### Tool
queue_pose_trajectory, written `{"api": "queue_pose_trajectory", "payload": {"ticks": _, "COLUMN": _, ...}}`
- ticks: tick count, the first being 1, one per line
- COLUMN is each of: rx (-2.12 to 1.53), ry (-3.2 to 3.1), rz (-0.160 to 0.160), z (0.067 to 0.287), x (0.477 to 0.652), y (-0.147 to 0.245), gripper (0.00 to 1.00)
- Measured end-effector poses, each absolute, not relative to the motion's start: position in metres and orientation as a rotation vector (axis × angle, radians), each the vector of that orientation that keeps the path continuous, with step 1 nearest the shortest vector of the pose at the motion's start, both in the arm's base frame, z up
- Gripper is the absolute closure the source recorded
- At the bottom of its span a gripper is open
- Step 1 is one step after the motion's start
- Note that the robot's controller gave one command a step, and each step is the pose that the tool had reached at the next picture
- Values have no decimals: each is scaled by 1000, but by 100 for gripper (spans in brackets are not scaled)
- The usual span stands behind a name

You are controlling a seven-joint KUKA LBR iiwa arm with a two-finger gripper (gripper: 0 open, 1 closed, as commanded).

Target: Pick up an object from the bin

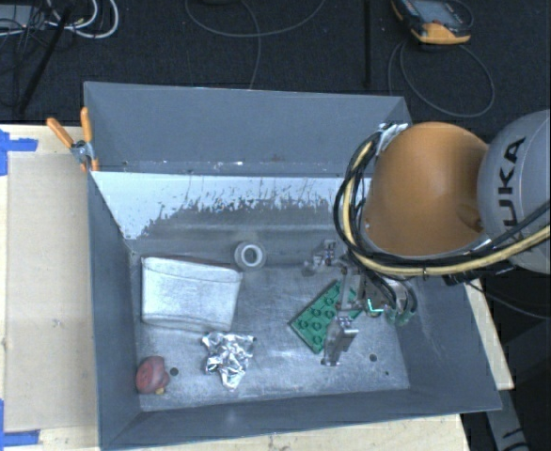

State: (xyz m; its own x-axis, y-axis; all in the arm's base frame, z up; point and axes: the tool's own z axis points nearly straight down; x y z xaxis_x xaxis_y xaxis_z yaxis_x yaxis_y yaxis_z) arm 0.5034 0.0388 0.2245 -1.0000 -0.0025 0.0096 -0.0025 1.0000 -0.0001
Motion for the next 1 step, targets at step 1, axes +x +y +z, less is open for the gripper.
{"api": "queue_pose_trajectory", "payload": {"ticks": 1, "rx": 276, "ry": -3122, "rz": 0, "z": 105, "x": 529, "y": -41, "gripper": 0}}
